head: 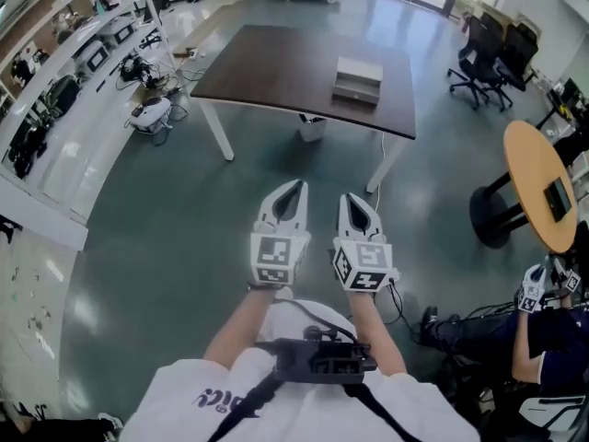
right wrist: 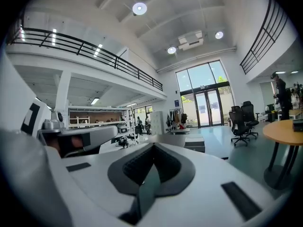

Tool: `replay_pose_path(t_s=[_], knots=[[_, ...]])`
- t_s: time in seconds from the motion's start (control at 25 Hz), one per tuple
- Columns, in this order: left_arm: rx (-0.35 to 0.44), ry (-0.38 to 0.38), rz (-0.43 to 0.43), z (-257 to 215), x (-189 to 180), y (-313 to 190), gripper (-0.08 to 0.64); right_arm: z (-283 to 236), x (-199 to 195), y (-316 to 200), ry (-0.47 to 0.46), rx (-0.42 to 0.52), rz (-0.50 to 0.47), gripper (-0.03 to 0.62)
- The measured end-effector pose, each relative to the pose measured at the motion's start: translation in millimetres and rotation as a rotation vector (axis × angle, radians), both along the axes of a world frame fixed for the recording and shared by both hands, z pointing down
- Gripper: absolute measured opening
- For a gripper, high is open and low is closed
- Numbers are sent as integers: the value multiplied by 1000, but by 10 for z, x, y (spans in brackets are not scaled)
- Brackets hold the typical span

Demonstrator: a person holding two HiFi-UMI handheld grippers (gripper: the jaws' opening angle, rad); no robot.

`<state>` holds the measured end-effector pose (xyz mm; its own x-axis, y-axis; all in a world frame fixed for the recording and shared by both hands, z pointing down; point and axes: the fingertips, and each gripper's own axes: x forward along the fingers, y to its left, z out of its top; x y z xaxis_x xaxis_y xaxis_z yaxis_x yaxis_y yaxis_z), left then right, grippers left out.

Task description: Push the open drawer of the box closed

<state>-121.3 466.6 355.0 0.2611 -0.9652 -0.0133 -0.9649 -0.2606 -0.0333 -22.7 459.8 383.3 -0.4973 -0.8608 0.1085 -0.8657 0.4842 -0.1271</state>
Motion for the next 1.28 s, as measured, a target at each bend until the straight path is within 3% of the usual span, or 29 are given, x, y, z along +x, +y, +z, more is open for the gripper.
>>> replay_pose_path(t_s=[0.24,0.48,0.76,0.96,1.28], knots=[[-7,29,39,43,-378,-288,11,45,-352,-346,43,-12,51,-11],[-61,45,57,325,-712,-555,11,172,-667,-513,34,-6,20,-11],[-70,61,54,303,-792,-1154,11,355,-690,-1168,28,-58,17,-11],[-85,51,68,275,-572,-1780,11,247,-514,-1814,38,-57,23,-11],[-20,18,110,-26,293,-2872,11,-44,372,-2961,9,-26,70,-11]])
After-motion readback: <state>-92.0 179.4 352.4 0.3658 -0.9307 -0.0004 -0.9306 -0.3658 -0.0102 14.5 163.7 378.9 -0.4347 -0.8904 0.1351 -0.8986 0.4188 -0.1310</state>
